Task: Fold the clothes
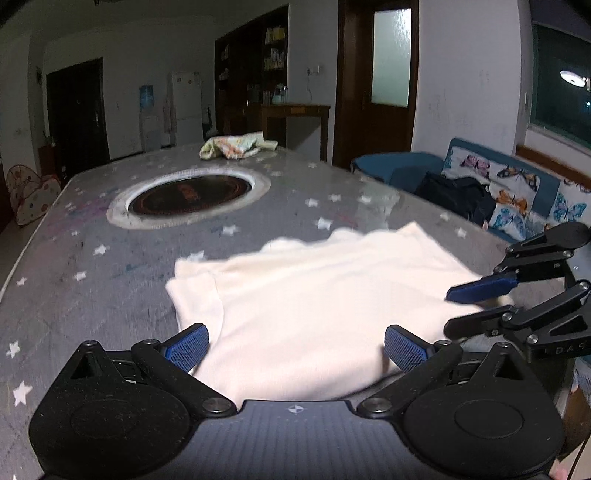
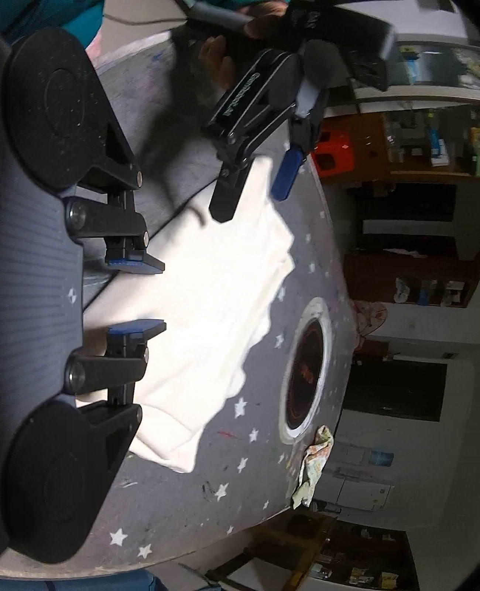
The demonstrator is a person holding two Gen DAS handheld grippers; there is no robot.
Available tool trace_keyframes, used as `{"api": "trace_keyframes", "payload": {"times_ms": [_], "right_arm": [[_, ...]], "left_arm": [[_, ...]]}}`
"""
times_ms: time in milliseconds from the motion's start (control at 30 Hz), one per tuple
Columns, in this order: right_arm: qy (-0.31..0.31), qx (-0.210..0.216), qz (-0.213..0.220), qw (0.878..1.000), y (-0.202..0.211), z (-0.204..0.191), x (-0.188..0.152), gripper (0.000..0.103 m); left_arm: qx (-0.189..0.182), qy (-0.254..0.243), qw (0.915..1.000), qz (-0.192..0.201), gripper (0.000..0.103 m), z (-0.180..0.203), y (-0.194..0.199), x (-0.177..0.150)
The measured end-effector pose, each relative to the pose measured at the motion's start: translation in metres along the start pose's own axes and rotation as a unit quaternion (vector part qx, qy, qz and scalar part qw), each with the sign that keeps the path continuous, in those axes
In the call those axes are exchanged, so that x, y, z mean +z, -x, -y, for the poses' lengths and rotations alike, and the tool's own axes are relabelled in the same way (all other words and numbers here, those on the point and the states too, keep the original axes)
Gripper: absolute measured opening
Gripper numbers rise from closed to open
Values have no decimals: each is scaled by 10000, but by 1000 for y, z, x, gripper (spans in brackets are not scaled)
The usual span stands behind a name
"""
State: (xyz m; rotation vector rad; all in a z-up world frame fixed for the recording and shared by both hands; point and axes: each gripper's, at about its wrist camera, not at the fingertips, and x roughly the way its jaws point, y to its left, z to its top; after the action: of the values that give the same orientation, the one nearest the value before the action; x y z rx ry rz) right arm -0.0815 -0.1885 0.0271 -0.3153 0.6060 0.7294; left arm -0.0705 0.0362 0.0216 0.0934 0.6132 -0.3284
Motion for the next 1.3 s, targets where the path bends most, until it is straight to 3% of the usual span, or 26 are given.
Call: {"api": "trace_keyframes", "payload": {"times_ms": [167,367,600,733,800,1000,1167,1300], "right_arm": [[179,-37,-23,9998,3,-5,2,27],[-92,167,262,9995,8,3,18,27],[-308,324,83,9990,-13,1,11,28],[-353,350,46,9988,-14,0,7,28],[-357,359,38,9987,-14,0,6,28],[-332,411,10,9986,-13,2,9,28],[-545,355,237,9976,-3,11,16,28],[-767,314,90,9965,-10,16,6,31]], "left_arm": [[101,-25,9998,-139,103,-3,-1,-8],[149,384,9988,278,103,-11,25,-2],[-591,395,9957,601,103,0,41,0],[-907,776,9927,188,103,-6,25,-5],[-884,1032,9907,-62,103,-13,15,-10],[-1027,1217,9872,-67,103,-20,17,-8],[-1141,1438,9830,94,103,-23,19,3],[-1109,1575,9813,50,103,-23,10,4]]}}
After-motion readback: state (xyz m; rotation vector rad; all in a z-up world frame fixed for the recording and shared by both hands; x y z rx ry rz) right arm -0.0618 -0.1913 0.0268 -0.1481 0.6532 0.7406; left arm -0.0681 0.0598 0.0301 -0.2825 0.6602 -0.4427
